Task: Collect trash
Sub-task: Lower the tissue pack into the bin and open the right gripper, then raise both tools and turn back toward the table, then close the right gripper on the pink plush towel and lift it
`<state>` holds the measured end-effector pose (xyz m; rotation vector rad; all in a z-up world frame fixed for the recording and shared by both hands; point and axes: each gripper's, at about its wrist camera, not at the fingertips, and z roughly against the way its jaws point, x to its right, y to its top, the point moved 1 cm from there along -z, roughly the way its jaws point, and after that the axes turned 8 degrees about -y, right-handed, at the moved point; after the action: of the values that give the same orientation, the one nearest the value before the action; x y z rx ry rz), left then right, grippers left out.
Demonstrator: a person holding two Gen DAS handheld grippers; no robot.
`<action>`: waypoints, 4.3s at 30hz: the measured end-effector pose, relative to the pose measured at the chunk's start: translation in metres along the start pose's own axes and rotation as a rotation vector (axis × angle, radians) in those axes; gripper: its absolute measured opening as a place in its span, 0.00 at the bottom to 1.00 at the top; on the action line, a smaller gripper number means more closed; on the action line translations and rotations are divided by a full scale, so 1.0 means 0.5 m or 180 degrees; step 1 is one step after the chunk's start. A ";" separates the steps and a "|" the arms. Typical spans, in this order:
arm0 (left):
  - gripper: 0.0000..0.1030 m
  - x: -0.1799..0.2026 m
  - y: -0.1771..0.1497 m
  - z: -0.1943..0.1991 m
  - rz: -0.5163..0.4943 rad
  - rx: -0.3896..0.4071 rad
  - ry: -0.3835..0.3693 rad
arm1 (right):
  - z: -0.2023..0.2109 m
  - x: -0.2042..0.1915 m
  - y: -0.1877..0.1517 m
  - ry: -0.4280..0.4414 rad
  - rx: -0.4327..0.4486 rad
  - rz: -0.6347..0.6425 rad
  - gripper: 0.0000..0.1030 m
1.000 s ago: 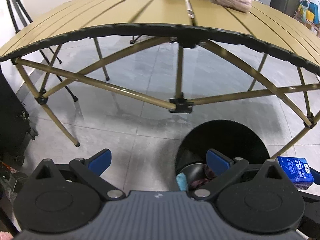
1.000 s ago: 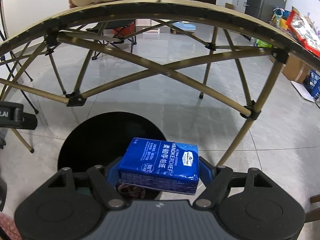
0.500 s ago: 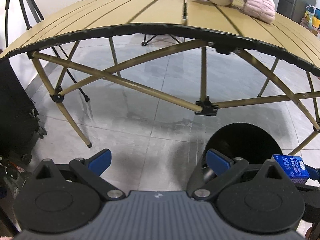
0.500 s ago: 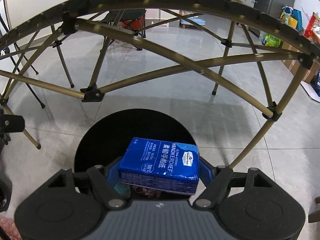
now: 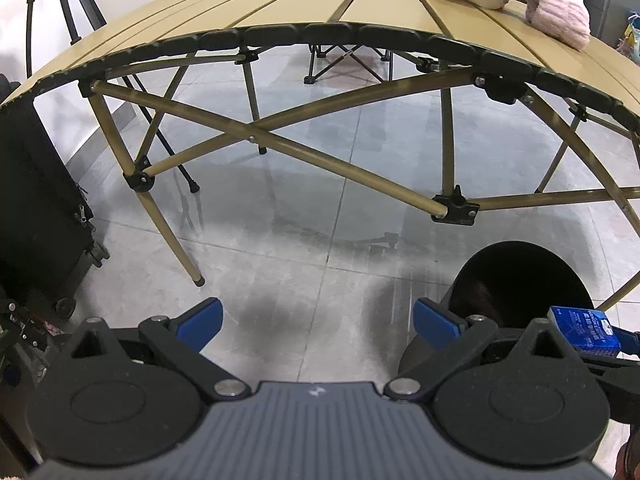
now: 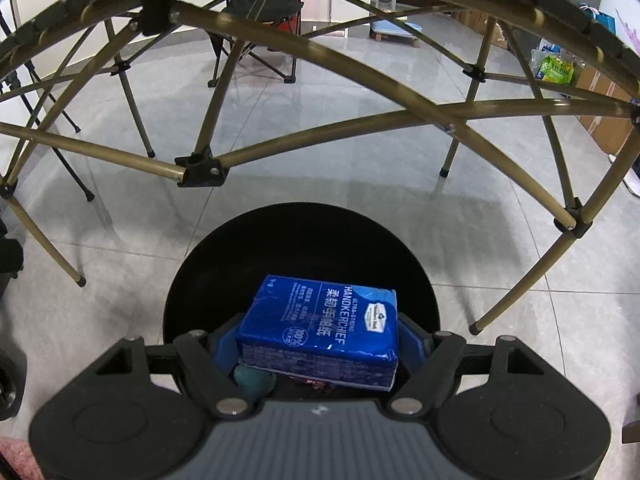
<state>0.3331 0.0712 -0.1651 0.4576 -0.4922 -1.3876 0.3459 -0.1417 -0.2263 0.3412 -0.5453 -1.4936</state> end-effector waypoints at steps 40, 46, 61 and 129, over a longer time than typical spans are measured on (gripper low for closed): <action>1.00 0.012 0.000 0.047 -0.0065 0.0212 -0.0060 | 0.042 0.019 0.007 0.0022 0.0145 -0.0098 1.00; 1.00 0.025 0.003 0.082 -0.0094 0.0382 -0.0138 | 0.092 0.035 0.011 0.0058 0.0334 -0.0114 1.00; 1.00 0.072 0.045 0.220 -0.0187 0.1011 -0.0221 | 0.234 0.112 0.048 0.0276 0.1046 -0.0419 1.00; 1.00 0.088 0.342 0.132 -0.0003 0.1505 -0.0141 | 0.132 0.040 0.416 0.0192 0.1436 -0.0312 0.31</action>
<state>0.4381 0.0484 -0.0099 0.8093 -0.8624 -1.2808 0.4857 -0.1407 -0.0575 0.7705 -0.8272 -1.4400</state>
